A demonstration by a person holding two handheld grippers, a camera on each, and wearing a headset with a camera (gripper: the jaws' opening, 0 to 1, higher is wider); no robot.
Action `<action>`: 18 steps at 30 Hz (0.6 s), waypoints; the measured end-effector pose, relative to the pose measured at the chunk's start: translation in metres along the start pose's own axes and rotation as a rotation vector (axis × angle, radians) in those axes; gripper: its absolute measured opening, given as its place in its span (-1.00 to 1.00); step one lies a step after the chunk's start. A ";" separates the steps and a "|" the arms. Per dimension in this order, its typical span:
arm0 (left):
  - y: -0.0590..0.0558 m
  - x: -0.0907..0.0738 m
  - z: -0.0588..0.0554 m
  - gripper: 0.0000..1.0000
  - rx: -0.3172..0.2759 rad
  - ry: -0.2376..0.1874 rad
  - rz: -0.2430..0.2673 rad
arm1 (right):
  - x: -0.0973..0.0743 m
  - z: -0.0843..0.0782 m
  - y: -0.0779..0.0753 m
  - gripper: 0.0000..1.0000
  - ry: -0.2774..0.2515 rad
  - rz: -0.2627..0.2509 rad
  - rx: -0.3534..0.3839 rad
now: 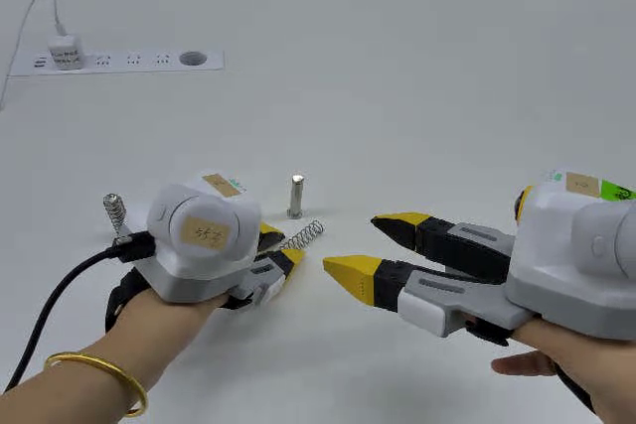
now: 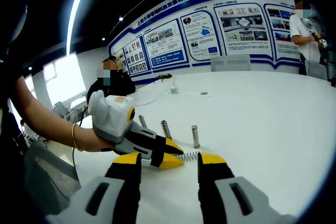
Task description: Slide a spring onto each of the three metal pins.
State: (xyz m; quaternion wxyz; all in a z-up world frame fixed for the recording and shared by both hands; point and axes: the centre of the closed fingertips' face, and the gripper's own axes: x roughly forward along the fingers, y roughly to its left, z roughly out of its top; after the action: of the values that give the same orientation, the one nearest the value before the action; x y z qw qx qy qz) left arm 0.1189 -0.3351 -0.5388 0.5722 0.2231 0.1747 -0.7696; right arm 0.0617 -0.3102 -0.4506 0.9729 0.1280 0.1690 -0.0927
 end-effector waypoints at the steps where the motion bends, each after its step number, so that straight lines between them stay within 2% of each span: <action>1: 0.000 0.000 0.000 -0.68 -0.001 0.001 0.000 | 0.000 0.000 0.000 -0.12 0.003 -0.001 0.000; 14: -0.002 -0.002 -0.002 -0.79 0.058 0.017 0.009 | -0.001 -0.004 -0.009 -0.11 0.017 -0.035 0.039; 18: 0.000 -0.009 -0.003 -0.80 0.103 0.018 0.038 | 0.000 0.000 -0.010 -0.11 0.007 -0.038 0.051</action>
State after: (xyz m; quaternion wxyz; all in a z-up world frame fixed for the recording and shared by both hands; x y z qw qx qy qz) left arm 0.1213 -0.3265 -0.5364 0.5730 0.2625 0.1359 -0.7644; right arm 0.0590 -0.3196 -0.4531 0.9667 0.1500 0.1724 -0.1151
